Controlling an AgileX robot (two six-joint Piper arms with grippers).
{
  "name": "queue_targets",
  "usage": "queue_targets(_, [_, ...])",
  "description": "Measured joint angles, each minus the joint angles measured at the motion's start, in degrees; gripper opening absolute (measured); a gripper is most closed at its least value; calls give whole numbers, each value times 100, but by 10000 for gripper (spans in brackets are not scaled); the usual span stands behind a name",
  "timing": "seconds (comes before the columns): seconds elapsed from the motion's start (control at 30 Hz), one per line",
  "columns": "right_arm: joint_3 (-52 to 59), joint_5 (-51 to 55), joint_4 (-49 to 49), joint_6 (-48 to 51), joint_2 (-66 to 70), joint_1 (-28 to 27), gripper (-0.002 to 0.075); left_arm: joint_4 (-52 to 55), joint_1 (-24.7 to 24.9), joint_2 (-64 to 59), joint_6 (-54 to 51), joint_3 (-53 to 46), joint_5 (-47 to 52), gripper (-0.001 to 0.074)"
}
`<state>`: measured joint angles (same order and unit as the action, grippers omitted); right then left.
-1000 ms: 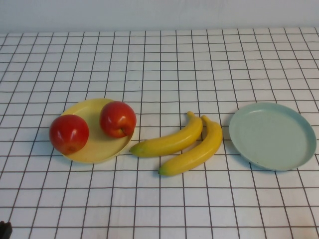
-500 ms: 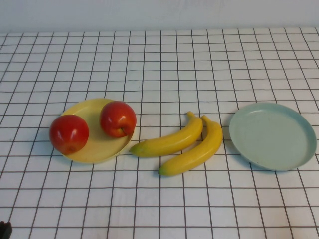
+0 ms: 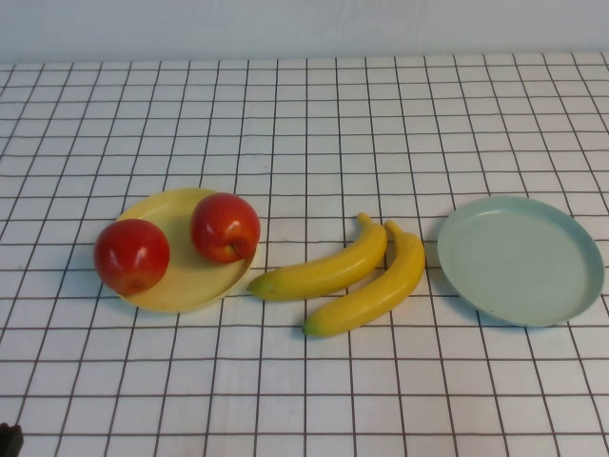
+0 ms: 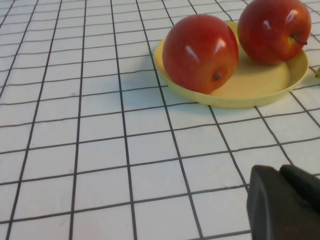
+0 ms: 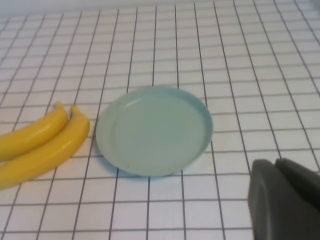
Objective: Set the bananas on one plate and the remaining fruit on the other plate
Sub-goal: Put another type of fruit in the right plate
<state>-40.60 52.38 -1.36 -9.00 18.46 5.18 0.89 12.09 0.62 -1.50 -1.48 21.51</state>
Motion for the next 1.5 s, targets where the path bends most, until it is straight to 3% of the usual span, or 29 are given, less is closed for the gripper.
queue_targets(0.43, [-7, 9, 1317, 76, 2430, 0, -15, 0, 0, 0, 0, 0, 0, 1])
queue_targets(0.53, [-631, 461, 1362, 39, 3354, 136, -15, 0, 0, 0, 0, 0, 0, 1])
queue_targets(0.7, [-2061, 1181, 1060, -238, 4987, 803, -15, 0, 0, 0, 0, 0, 0, 1])
queue_targets(0.9, [-3508, 1311, 741, -272, 6512, 1605, -15, 0, 0, 0, 0, 0, 0, 1])
queue_targets(1.2, [-4742, 1311, 1070, -282, 8561, 1928, 4, 0, 0, 0, 0, 0, 0, 1])
queue_targets(1.33, [-4940, 1247, 1027, -389, 9024, 2118, 90, 0, 0, 0, 0, 0, 0, 1])
queue_targets(1.5, [-5002, 888, 1045, -816, 9268, 2166, 365, 0, 0, 0, 0, 0, 0, 1])
